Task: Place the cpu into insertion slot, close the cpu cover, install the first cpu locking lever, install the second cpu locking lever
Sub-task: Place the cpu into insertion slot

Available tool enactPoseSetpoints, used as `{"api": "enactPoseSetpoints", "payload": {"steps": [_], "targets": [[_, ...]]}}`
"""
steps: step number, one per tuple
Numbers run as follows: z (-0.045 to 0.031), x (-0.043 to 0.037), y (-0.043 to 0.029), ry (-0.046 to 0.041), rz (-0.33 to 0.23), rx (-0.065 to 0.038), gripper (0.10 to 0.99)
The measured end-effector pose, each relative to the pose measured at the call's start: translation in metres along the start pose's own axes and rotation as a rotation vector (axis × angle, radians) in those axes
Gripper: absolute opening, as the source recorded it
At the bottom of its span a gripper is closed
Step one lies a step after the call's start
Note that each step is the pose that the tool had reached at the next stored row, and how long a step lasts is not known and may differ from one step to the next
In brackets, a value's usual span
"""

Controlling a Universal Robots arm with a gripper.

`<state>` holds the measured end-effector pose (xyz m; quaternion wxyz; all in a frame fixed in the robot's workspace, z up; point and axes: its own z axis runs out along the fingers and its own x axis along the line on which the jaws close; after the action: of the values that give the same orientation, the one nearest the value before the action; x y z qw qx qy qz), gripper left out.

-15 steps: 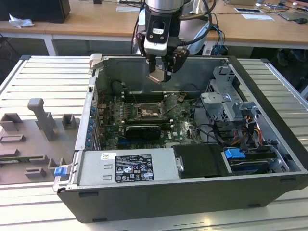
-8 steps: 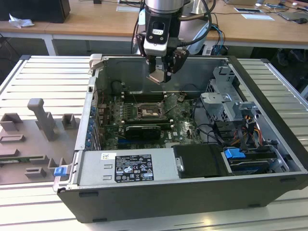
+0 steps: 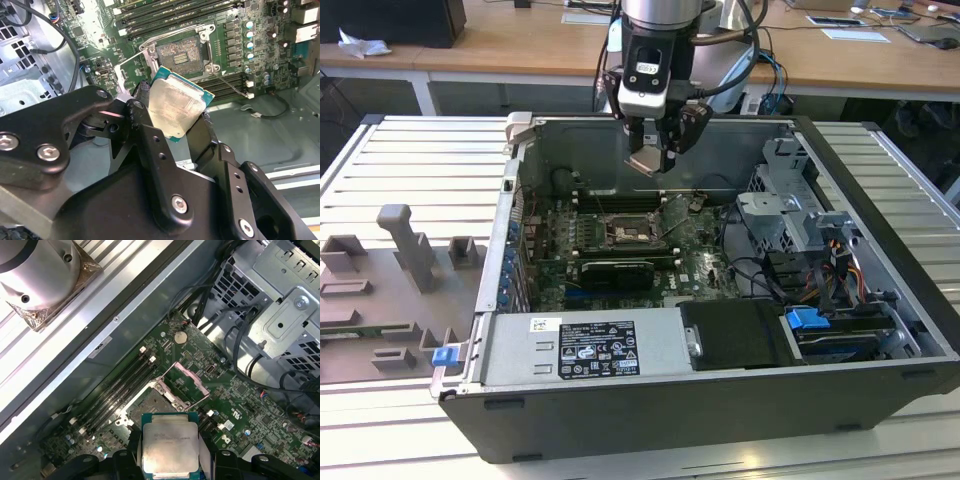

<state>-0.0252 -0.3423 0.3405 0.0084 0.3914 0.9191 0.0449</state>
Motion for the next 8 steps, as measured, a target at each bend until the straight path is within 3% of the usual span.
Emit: {"api": "enactPoseSetpoints", "payload": {"steps": [8], "targets": [[0.0019, 0.0, -0.0002, -0.0005, 0.006, 0.0, 0.541]]}}
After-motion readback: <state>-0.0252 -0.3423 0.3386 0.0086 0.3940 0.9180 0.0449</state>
